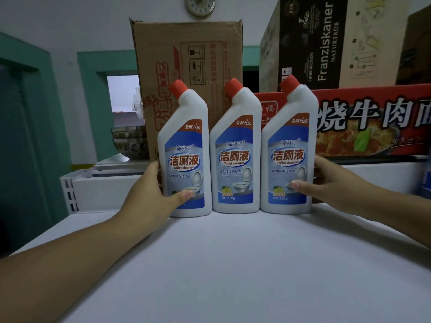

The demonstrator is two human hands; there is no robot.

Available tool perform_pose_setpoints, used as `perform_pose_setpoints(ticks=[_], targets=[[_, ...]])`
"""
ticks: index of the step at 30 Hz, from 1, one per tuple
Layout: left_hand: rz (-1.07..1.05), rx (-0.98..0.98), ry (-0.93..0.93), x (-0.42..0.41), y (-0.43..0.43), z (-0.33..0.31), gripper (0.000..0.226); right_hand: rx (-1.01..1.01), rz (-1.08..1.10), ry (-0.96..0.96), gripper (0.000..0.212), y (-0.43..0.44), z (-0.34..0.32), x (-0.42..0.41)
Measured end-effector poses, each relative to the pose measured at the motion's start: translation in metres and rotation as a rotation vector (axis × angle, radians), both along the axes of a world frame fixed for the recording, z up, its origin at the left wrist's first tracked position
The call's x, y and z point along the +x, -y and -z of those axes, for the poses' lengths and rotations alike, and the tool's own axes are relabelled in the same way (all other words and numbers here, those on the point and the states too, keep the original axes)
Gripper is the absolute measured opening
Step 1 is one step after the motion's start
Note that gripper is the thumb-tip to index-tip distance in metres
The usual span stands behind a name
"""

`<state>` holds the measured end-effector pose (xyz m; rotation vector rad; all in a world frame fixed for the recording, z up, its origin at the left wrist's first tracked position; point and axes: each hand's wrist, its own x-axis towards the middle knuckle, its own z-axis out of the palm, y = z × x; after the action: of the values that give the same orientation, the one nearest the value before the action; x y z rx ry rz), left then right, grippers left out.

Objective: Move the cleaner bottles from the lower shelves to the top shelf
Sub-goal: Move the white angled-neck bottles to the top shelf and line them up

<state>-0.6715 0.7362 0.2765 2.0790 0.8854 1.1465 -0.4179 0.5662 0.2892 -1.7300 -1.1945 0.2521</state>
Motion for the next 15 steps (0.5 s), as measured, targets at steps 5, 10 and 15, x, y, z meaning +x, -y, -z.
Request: perform_pose_setpoints(ticks=[5, 10, 15], targets=[[0.037, -0.031, -0.014, 0.001, 0.001, -0.002, 0.070, -0.017, 0.029, -0.001, 0.048, 0.000, 0.003, -0.002], [0.026, -0.111, -0.009, 0.002, -0.002, -0.002, 0.069, -0.062, 0.078, 0.084, 0.040, -0.001, 0.004, -0.001], [-0.018, -0.126, -0.021, -0.003, 0.009, -0.011, 0.071, -0.269, 0.008, 0.271, 0.034, 0.022, -0.016, 0.003]])
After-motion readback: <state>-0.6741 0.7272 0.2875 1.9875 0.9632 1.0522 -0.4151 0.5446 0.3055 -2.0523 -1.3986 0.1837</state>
